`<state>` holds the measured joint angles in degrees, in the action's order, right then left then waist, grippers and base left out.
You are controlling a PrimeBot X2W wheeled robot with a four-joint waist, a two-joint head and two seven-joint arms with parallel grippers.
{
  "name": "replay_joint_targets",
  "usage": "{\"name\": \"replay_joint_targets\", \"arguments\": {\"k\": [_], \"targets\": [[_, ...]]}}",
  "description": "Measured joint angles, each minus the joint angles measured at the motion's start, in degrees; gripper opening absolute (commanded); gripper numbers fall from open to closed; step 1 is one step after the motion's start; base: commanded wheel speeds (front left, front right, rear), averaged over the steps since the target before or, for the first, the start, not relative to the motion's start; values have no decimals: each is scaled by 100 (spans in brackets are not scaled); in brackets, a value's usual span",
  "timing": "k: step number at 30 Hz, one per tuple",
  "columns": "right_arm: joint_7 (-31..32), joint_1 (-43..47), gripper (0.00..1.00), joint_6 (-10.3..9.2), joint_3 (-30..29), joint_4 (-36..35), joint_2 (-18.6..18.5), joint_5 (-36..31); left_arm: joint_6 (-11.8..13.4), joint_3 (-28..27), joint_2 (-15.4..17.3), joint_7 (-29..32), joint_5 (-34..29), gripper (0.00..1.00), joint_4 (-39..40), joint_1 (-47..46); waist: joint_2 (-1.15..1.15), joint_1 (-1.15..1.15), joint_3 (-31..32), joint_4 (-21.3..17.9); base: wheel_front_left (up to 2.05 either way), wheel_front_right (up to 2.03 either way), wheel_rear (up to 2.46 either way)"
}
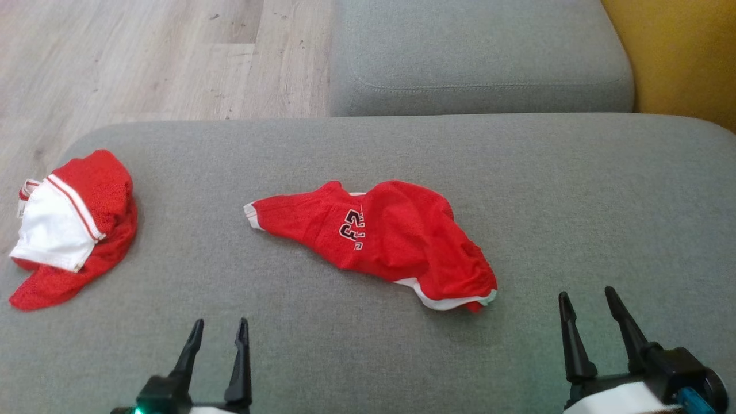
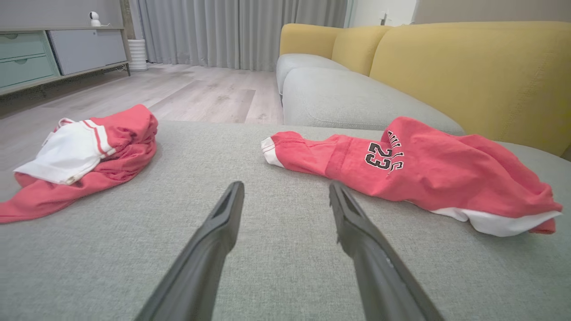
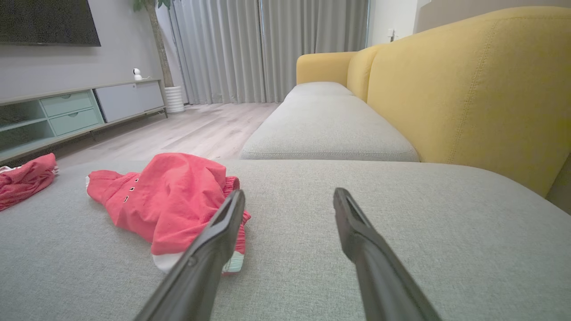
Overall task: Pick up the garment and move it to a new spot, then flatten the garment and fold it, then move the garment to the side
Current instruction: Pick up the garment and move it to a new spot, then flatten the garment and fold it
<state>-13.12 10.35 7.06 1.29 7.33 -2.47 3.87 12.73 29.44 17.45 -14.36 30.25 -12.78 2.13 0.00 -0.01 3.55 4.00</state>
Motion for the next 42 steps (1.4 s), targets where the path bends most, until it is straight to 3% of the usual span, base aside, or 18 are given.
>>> {"name": "replay_joint_targets", "arguments": {"k": [12,39,42], "targets": [[-7,-16,100,0,55,313,0,68,-67,-316,-90,0,-203,100,151,251,0,1,-16,13,0,0,0],[-58,-42,100,0,49,448,0,107,-276,-387,-250,0,-333,100,-91,204,0,1,-225,-40,0,0,0],[-57,-77,100,0,59,427,0,64,-397,-316,-292,68,-434,100,-165,-49,0,1,-324,-73,0,0,0]]}}
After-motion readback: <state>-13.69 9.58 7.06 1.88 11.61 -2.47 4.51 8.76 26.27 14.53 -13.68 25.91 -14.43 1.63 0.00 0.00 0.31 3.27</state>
